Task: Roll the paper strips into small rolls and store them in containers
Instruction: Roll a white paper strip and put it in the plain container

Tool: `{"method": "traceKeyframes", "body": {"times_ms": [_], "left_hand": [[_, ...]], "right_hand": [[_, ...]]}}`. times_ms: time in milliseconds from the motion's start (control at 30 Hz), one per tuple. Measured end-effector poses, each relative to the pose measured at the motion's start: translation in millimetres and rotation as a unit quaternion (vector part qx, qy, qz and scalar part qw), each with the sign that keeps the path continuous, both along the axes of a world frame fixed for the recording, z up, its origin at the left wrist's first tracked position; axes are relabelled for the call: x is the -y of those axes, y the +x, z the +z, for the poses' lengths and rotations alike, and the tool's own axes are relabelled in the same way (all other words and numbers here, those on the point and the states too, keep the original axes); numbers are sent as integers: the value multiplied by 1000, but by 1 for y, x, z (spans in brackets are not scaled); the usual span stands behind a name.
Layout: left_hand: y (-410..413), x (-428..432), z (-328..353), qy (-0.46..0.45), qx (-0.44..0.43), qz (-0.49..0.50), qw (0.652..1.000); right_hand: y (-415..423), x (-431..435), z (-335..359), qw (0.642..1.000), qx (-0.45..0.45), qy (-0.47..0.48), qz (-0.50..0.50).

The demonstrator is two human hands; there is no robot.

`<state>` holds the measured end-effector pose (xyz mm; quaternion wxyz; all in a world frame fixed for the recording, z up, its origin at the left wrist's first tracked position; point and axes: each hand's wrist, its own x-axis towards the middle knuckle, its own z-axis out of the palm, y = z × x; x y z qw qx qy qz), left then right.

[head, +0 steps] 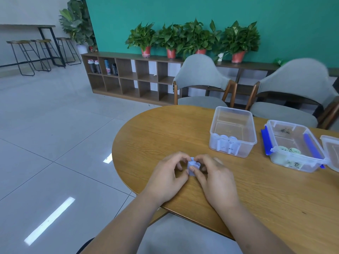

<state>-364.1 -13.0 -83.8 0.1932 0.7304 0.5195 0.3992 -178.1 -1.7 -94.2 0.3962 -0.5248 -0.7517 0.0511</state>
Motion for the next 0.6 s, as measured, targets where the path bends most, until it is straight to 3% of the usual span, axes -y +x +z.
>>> {"method": "traceKeyframes", "body": {"times_ms": [367,600], "left_hand": [[1,-2,-4,29,-28,4,999],[2,5,2,-9,-40,1,999]], "right_hand": [[-6,7,8,994,80,75,-25],[-1,1,1,998,54,12,-18]]}}
